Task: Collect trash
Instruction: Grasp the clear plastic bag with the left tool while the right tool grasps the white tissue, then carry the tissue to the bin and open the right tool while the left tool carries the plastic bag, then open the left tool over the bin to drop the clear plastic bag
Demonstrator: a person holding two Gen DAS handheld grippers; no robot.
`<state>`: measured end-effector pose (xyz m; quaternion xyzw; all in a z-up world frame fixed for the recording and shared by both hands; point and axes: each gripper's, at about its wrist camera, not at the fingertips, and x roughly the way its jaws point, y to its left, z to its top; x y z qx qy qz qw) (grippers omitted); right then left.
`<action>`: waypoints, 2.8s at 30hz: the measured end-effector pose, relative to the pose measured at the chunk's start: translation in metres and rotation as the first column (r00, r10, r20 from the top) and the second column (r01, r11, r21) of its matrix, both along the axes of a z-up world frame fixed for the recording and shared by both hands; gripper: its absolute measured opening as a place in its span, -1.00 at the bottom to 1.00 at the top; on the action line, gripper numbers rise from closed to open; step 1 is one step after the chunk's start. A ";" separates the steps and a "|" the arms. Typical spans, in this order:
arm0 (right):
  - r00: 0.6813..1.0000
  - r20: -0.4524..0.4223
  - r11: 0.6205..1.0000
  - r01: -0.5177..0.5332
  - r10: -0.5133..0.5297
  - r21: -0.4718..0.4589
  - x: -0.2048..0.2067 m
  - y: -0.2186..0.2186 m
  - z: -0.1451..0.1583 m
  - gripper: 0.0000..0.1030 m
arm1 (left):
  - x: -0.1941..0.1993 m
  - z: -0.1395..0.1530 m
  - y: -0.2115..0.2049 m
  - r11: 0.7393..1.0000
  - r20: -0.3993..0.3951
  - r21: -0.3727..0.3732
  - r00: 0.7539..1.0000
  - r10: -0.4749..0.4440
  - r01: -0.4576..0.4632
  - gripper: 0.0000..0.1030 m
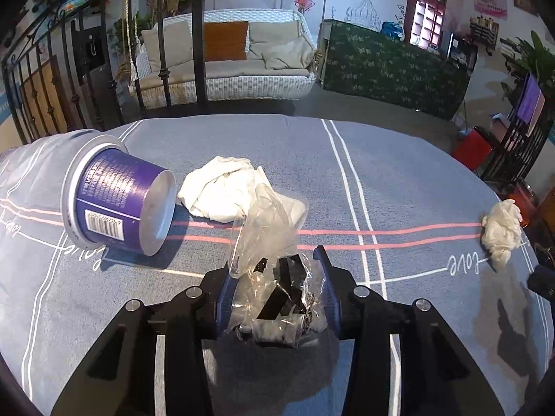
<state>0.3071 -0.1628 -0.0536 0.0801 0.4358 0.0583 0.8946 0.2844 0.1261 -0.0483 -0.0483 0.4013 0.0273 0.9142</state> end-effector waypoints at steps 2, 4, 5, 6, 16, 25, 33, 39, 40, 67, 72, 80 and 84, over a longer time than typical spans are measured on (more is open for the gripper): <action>1.000 -0.013 1.000 0.000 0.000 0.006 0.008 0.004 -0.002 0.42 | -0.007 0.004 -0.001 1.000 0.008 -0.019 1.000 0.003 -0.003 -0.18; 1.000 -0.021 1.000 -0.002 0.002 0.000 0.017 0.007 -0.004 0.42 | -0.014 0.007 -0.003 0.999 0.014 -0.040 1.000 -0.001 0.002 -0.18; 1.000 -0.022 1.000 -0.002 0.002 -0.009 0.022 0.010 -0.005 0.42 | -0.017 0.009 -0.004 0.999 0.019 -0.043 1.000 -0.001 0.002 -0.18; 1.000 -0.024 1.000 -0.001 0.001 -0.014 0.026 0.012 -0.006 0.42 | -0.021 0.010 -0.005 0.999 0.024 -0.046 1.000 -0.001 0.002 -0.18; 0.998 -0.064 1.000 0.017 -0.018 -0.014 0.068 0.023 -0.018 0.14 | -0.045 0.014 -0.024 0.996 0.020 -0.073 0.999 -0.042 0.043 -0.18; 0.998 -0.057 0.999 0.033 -0.033 -0.007 0.057 0.017 -0.018 -0.47 | -0.058 0.013 -0.041 0.995 0.024 -0.071 0.997 -0.069 0.071 -0.18; 0.999 -0.017 0.999 0.040 -0.040 -0.013 0.015 0.003 -0.004 -0.47 | -0.070 0.012 -0.063 0.991 0.040 -0.080 0.993 -0.107 0.110 -0.18; 0.997 0.036 0.998 0.065 -0.064 -0.018 -0.028 -0.021 0.012 -0.47 | -0.081 0.018 -0.092 0.982 0.062 -0.090 0.985 -0.161 0.166 -0.18; 0.996 0.043 0.997 0.074 -0.074 -0.019 -0.034 -0.025 0.014 -0.47 | -0.082 0.018 -0.098 0.980 0.064 -0.089 0.983 -0.173 0.178 -0.18; 0.863 0.061 0.857 0.505 -0.502 -0.100 -0.156 -0.253 -0.024 -0.47 | -0.099 0.015 -0.309 0.758 0.102 -0.107 0.766 -0.635 0.643 -0.18; 0.853 0.034 0.847 0.521 -0.520 -0.103 -0.148 -0.274 -0.038 -0.47 | -0.104 0.013 -0.336 0.710 0.105 -0.090 0.716 -0.690 0.698 -0.18; 0.842 -0.011 0.838 0.535 -0.539 -0.111 -0.132 -0.293 -0.064 -0.32 | -0.105 0.011 -0.376 0.652 0.092 -0.098 0.659 -0.746 0.752 -0.18; 0.833 -0.016 0.830 0.548 -0.552 -0.102 -0.136 -0.292 -0.068 -0.06 | -0.099 0.010 -0.393 0.628 0.082 -0.111 0.636 -0.767 0.771 -0.18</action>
